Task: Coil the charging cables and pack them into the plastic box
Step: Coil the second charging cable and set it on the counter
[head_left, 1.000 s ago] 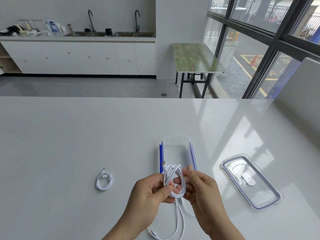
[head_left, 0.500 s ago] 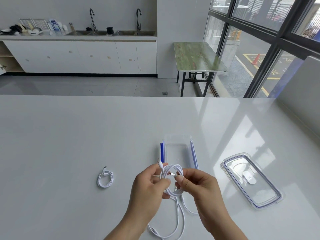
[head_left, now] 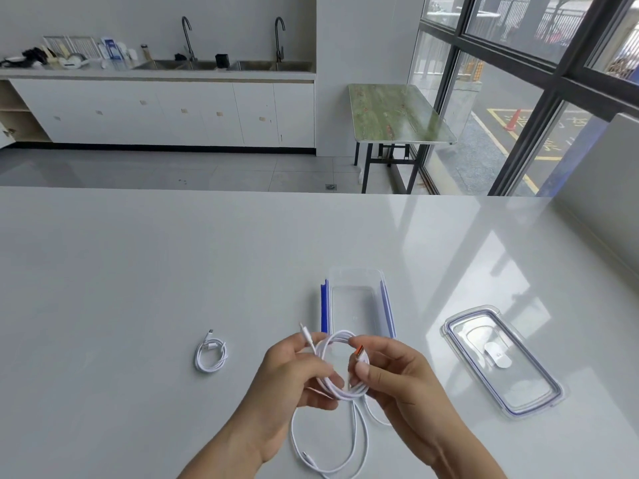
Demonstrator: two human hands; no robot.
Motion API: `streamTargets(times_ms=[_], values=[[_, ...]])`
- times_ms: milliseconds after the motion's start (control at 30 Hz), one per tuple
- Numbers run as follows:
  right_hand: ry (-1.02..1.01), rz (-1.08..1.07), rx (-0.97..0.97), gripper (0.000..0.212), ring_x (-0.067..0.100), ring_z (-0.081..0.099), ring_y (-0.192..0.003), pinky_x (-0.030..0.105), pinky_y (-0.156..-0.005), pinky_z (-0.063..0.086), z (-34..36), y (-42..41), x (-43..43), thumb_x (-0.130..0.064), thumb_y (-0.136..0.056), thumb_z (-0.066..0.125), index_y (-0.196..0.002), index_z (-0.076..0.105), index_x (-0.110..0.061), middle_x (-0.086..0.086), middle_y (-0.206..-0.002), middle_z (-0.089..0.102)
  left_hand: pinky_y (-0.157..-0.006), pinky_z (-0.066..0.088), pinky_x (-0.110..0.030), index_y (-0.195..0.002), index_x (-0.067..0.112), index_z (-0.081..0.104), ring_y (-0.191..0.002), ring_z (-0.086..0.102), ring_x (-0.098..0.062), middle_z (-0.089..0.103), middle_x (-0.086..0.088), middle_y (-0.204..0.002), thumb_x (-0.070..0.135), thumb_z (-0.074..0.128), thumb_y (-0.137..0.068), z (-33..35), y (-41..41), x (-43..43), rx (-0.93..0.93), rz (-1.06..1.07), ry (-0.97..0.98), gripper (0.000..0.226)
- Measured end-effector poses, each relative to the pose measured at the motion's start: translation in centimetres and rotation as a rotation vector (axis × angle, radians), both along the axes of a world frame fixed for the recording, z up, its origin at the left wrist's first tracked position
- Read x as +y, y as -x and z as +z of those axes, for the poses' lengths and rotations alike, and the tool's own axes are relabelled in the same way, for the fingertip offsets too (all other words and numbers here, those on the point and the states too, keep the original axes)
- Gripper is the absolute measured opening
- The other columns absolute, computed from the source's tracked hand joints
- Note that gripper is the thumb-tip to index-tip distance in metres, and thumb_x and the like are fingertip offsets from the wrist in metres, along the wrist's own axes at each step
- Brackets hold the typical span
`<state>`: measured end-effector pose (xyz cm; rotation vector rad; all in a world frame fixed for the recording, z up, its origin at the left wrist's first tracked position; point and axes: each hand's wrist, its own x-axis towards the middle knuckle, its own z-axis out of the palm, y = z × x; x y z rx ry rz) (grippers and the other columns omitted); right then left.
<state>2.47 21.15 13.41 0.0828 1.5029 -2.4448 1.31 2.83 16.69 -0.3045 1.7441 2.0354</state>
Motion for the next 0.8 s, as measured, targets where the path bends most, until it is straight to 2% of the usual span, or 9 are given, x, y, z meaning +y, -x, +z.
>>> streamTargets(times_ms=[67, 133, 233, 267, 333, 433, 567, 667, 800], values=[[-0.076, -0.015, 0.024, 0.032, 0.028, 0.065, -0.07, 0.029, -0.069, 0.054, 0.0, 0.3, 0.3, -0.005, -0.071, 0.08, -0.101, 0.073, 0.003, 0.021, -0.081, 0.067, -0.067, 0.057, -0.041, -0.11, 0.013, 0.069, -0.068, 0.067, -0.026, 0.071, -0.016, -0.072, 0.015, 0.069, -0.086, 0.5, 0.4, 0.0, 0.052, -0.041, 0.057, 0.023], [-0.135, -0.041, 0.06, 0.02, 0.029, 0.066, -0.075, 0.032, -0.073, 0.054, 0.1, 0.3, 0.2, -0.001, -0.074, 0.078, -0.094, 0.073, 0.002, 0.021, -0.085, 0.071, -0.068, 0.058, -0.04, -0.109, 0.011, 0.069, -0.064, 0.068, -0.022, 0.073, -0.012, -0.069, 0.015, 0.062, -0.095, 0.5, 0.7, 0.2, 0.107, -0.029, 0.146, 0.016], [-0.287, -0.22, 0.143, 0.013, 0.025, 0.071, -0.097, 0.04, -0.086, 0.054, 0.1, 0.0, -0.4, 0.006, -0.078, 0.076, -0.086, 0.075, -0.004, 0.013, -0.105, 0.075, -0.065, 0.06, -0.04, -0.102, 0.01, 0.071, -0.061, 0.069, -0.022, 0.074, -0.014, -0.067, 0.012, 0.06, -0.096, 0.2, 0.5, 0.5, 0.121, 0.022, 0.189, 0.013], [-0.301, -0.292, 0.147, 0.014, 0.025, 0.072, -0.098, 0.041, -0.086, 0.056, 0.1, -0.2, -0.7, 0.008, -0.08, 0.073, -0.085, 0.075, -0.005, 0.011, -0.106, 0.076, -0.065, 0.061, -0.039, -0.1, 0.011, 0.072, -0.06, 0.069, -0.022, 0.074, -0.014, -0.067, 0.01, 0.059, -0.097, 0.0, 0.3, 0.7, 0.125, 0.034, 0.198, 0.014], [-0.263, -0.403, 0.109, 0.012, 0.026, 0.074, -0.081, 0.037, -0.074, 0.06, 0.2, -0.4, -1.5, 0.01, -0.085, 0.068, -0.088, 0.072, -0.001, 0.013, -0.097, 0.079, -0.062, 0.061, -0.035, -0.095, 0.016, 0.074, -0.058, 0.068, -0.018, 0.075, -0.008, -0.065, 0.009, 0.058, -0.098, -0.4, -0.2, 1.1, 0.171, 0.051, 0.263, 0.018], [-0.256, -0.449, 0.028, 0.007, 0.029, 0.069, -0.064, 0.031, -0.056, 0.056, 0.0, -0.5, -2.2, 0.006, -0.089, 0.066, -0.092, 0.068, 0.0, 0.016, -0.084, 0.077, -0.065, 0.061, -0.03, -0.09, 0.026, 0.073, -0.06, 0.069, -0.012, 0.075, 0.002, -0.065, 0.013, 0.057, -0.098, -1.2, -0.8, 1.5, 0.282, 0.027, 0.412, 0.021], [-0.365, -0.293, 0.048, 0.017, 0.025, 0.066, -0.059, 0.03, -0.057, 0.055, 0.1, -0.2, -1.5, 0.003, -0.087, 0.071, -0.099, 0.068, -0.008, 0.016, -0.079, 0.07, -0.073, 0.06, -0.026, -0.093, 0.032, 0.069, -0.068, 0.068, -0.006, 0.073, 0.012, -0.07, 0.016, 0.057, -0.098, -1.4, -1.4, 1.2, 0.372, -0.09, 0.54, 0.021], [-0.364, -0.231, 0.071, 0.012, 0.023, 0.062, -0.056, 0.03, -0.054, 0.053, 0.3, -0.2, -1.3, 0.003, -0.086, 0.073, -0.089, 0.073, -0.008, 0.022, -0.071, 0.066, -0.073, 0.059, -0.025, -0.098, 0.033, 0.067, -0.068, 0.065, -0.004, 0.07, 0.016, -0.069, 0.017, 0.055, -0.097, -1.1, -1.4, 1.2, 0.428, -0.147, 0.599, 0.02], [-0.446, -0.218, 0.092, 0.009, 0.022, 0.062, -0.052, 0.031, -0.053, 0.051, 0.5, 0.1, -1.7, -0.001, -0.085, 0.074, -0.089, 0.068, -0.006, 0.004, -0.064, 0.067, -0.072, 0.061, -0.03, -0.102, 0.032, 0.068, -0.068, 0.067, -0.009, 0.069, 0.012, -0.068, 0.017, 0.055, -0.097, -1.0, -1.1, 1.3, 0.405, -0.17, 0.564, 0.02]])
